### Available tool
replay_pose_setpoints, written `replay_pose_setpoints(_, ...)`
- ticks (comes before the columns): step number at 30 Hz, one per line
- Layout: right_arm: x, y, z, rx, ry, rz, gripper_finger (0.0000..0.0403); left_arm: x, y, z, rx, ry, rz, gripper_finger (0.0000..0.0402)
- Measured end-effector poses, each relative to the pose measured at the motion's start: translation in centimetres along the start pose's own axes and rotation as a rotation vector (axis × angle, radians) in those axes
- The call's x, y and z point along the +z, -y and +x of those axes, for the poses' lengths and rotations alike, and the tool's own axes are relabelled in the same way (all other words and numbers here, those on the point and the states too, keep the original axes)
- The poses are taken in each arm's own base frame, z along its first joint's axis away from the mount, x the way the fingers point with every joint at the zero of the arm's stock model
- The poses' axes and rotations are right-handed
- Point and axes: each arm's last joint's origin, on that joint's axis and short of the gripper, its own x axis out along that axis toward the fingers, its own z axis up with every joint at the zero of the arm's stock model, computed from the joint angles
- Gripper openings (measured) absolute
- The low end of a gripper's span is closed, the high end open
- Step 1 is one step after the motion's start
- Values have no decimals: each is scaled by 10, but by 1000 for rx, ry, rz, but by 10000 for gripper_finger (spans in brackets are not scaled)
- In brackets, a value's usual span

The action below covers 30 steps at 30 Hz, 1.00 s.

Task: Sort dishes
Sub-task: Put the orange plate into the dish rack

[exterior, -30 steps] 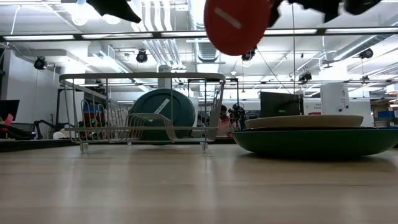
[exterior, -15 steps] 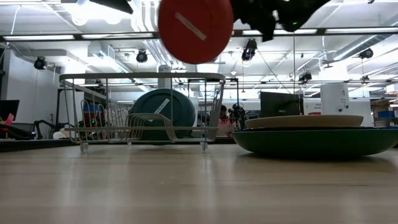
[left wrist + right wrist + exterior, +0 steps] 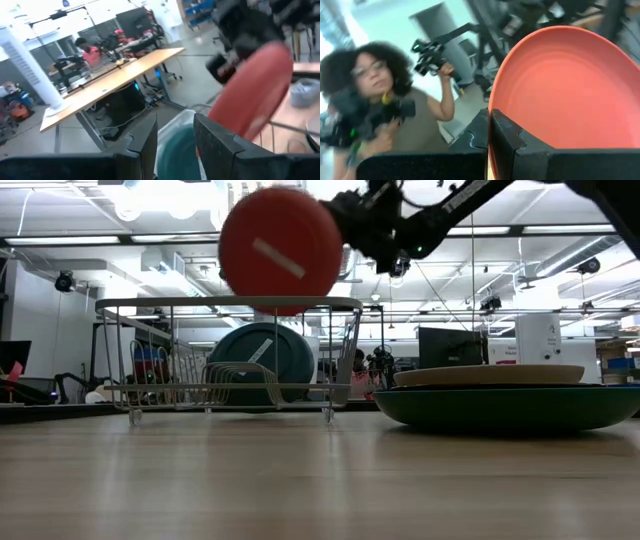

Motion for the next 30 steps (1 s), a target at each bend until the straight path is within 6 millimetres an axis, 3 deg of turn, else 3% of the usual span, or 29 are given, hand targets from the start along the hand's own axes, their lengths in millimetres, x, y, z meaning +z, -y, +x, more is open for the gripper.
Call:
replay_pose_setpoints(5, -17, 27, -8, -84, 49, 132, 0, 4, -19, -3, 9, 12, 15, 117)
replay_pose_setpoints(10, -26, 38, -8, -103, 58, 172, 0, 5, -28, -4, -83, 16, 114, 117)
replay_pose_setpoints(16, -26, 38, -4, -103, 60, 187, 0, 12, -28, -1, -282, 57, 183, 117)
replay_pose_setpoints(30, -27, 37, 9, -108, 63, 211, 0, 18, -33, 10, -293, 97, 226, 117)
